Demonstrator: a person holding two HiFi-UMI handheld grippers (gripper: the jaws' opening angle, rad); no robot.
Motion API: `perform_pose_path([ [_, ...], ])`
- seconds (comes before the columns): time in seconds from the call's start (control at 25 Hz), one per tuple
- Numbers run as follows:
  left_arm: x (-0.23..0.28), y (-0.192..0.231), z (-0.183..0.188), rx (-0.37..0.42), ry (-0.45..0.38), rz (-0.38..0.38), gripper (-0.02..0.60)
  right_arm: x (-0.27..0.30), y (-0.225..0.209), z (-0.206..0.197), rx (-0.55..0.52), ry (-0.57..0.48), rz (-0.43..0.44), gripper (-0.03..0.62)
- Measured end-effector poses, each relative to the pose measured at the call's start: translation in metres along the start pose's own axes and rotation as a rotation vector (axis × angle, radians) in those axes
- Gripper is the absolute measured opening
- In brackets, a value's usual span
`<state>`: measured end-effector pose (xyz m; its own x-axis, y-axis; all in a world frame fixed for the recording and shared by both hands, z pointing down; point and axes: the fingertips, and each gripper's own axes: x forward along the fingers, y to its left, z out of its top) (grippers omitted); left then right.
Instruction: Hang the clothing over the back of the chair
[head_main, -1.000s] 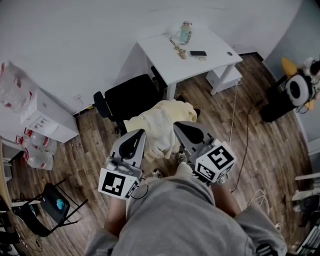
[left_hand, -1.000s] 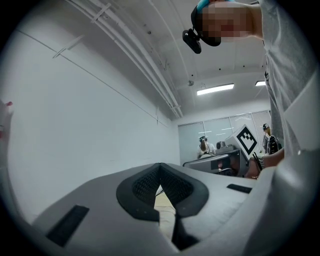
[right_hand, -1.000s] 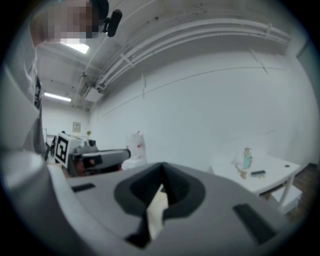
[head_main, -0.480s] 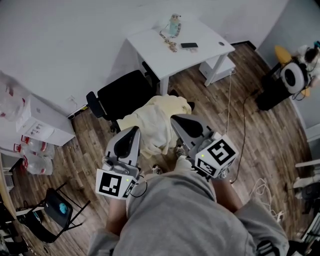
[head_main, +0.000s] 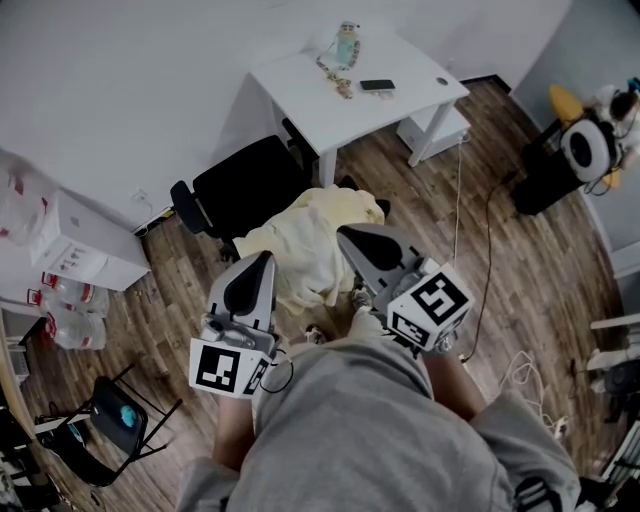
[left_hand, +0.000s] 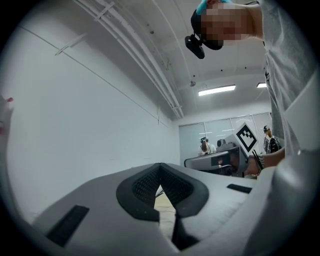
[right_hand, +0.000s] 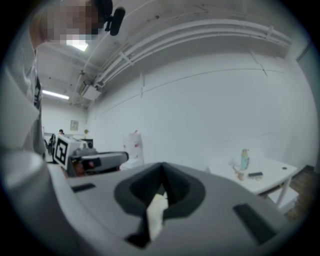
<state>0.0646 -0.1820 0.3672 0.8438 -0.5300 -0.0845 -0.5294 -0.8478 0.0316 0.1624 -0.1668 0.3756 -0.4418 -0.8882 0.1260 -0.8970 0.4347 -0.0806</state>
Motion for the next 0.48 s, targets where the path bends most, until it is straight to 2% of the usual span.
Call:
perform_pose_path([
  [0.48,-0.0013,0.0056,-0.0015,-0.007,0.000,0.016,0.018,0.0058,0.0009,-0.0010,-0.012,0.011,0.016,0.034],
])
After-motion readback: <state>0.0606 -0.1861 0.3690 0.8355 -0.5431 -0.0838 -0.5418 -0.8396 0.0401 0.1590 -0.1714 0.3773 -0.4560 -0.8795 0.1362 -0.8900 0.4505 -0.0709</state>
